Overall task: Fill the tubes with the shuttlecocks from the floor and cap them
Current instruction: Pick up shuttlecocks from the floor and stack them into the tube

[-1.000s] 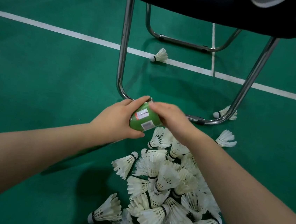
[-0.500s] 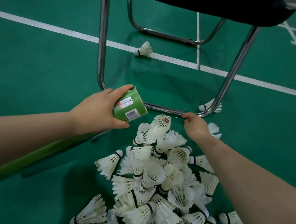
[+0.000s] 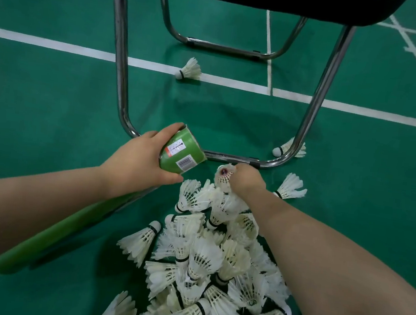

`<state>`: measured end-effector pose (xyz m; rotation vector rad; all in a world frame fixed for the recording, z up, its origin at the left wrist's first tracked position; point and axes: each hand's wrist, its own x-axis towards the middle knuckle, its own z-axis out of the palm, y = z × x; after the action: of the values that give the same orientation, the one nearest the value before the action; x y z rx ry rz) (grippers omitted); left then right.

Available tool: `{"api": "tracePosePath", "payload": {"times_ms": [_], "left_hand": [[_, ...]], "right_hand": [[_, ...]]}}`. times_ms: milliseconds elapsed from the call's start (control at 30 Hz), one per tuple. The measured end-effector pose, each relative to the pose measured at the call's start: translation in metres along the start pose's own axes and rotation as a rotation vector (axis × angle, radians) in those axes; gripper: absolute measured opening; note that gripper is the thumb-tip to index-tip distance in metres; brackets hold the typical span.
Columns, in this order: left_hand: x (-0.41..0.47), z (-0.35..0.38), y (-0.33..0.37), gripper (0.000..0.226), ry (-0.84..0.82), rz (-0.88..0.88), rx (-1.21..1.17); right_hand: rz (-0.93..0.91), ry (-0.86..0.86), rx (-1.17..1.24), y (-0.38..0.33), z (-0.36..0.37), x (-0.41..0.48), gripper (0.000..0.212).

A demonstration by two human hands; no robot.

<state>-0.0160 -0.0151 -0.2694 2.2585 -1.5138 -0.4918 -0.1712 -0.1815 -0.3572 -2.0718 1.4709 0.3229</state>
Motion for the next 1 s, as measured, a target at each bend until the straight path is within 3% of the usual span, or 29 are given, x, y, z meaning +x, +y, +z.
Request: {"api": "tracePosePath", "payload": {"times_ms": [100,133,233,400,467,633,800,900,1000], "left_hand": [[-0.002,0.003,-0.004,0.099,0.003,-0.019,-0.016],[-0.002,0.004,-0.004,0.099,0.002,-0.025,-0.02],[-0.002,0.006,-0.005,0.1,-0.012,-0.029,-0.019],[-0.004,0.007,-0.003,0.099,-0.017,-0.012,0.0],[-0.007,0.007,-0.004,0.1,-0.026,-0.011,0.002],[-0.011,0.007,-0.011,0.1,-0.034,-0.041,0.009],[-0.011,0.007,-0.014,0.099,-0.026,-0.047,0.002],[-0.013,0.006,-0.015,0.099,-0.031,-0.044,0.0],[-0.017,0.004,-0.015,0.098,-0.03,-0.036,-0.01]], "right_hand": [[-0.068,0.081,0.099,0.013,-0.005,0.007,0.021],[-0.074,0.085,0.246,0.016,-0.008,0.007,0.025],[-0.105,0.037,0.751,0.02,-0.019,-0.001,0.036],[-0.187,-0.126,0.986,0.013,-0.033,-0.01,0.03],[-0.176,-0.168,0.933,0.014,-0.033,-0.007,0.029],[-0.086,-0.116,0.48,0.018,-0.022,0.0,0.018],[-0.011,-0.186,0.344,0.02,-0.013,-0.003,0.031],[-0.022,-0.029,0.282,0.026,-0.014,-0.011,0.043],[-0.274,0.147,0.199,0.036,-0.017,-0.039,0.025]]}}
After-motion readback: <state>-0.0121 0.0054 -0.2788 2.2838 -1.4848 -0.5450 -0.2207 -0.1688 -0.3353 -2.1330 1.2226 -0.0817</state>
